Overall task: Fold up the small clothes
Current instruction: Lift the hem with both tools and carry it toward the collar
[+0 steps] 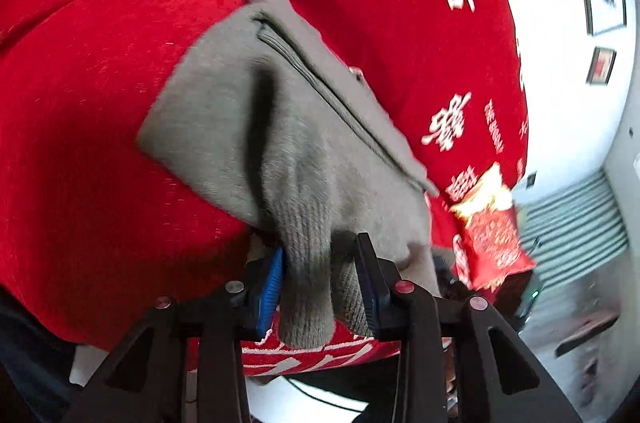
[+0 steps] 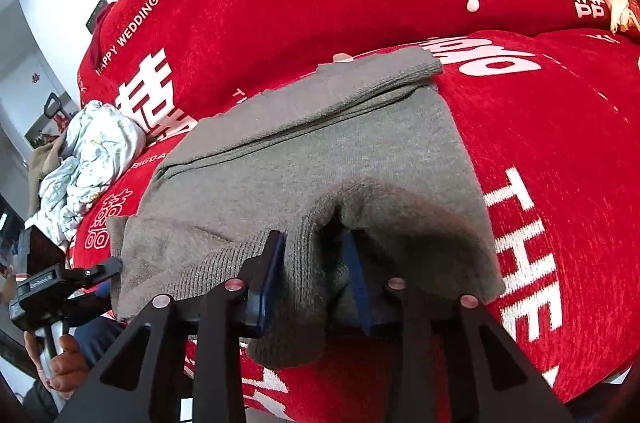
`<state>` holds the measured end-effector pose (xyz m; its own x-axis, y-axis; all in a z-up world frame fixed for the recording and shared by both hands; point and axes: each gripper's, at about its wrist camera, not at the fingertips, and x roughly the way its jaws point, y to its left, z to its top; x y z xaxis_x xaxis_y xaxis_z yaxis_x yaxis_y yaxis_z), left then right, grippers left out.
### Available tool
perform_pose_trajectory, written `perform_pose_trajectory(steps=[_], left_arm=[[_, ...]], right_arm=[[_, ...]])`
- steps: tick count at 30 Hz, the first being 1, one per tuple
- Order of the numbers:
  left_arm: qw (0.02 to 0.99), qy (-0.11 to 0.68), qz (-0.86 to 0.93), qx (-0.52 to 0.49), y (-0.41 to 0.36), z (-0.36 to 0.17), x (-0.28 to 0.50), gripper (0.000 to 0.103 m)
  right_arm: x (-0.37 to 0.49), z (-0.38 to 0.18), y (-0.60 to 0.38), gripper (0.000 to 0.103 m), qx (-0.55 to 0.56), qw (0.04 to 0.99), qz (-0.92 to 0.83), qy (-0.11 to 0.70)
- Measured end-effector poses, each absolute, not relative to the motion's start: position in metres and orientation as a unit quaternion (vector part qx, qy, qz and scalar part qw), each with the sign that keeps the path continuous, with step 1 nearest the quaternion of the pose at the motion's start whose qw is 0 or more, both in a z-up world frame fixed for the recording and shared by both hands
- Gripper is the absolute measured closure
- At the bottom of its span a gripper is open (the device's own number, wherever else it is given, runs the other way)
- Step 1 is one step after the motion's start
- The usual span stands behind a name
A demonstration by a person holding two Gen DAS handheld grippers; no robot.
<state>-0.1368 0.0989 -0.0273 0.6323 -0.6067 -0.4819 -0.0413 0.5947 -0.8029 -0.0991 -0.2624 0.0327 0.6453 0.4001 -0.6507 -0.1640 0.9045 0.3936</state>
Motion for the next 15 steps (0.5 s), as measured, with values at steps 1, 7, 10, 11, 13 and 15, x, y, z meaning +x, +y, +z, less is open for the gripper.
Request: perform_pose_trajectory(steps=[1,7,10,11,13,15], left_arm=[[0.802,0.391,-0.166,-0.421,0.102,-0.030,-0.137,0.021],[0.806,0.371,-0.159,-0.434,0.106,-0.033,-0.139,0.015],[0.795,0.371,-0.167,-0.449,0.112,-0.040,-0.138,0.039],[0.787,0.370,-0.169,-0.464,0.117,-0.045,-0.138,0.039],[0.785,0.363,-0.170,-0.472,0.117,-0.046,-0.139,0.039],[0.787,0.361,-0.173,-0.469,0.115,-0.046,-0.139,0.039]], right_arm=[[-0.099,0.032,-0.262,0.067,0.151,0.894,0.158,0.391],[-0.097,0.031,-0.262,0.066,0.147,0.895,0.154,0.391],[-0.097,0.031,-0.261,0.065,0.144,0.896,0.154,0.392],[-0.097,0.031,-0.261,0.065,0.144,0.896,0.153,0.392],[-0.096,0.031,-0.260,0.065,0.143,0.896,0.152,0.392],[-0.096,0.030,-0.260,0.064,0.144,0.896,0.151,0.392]])
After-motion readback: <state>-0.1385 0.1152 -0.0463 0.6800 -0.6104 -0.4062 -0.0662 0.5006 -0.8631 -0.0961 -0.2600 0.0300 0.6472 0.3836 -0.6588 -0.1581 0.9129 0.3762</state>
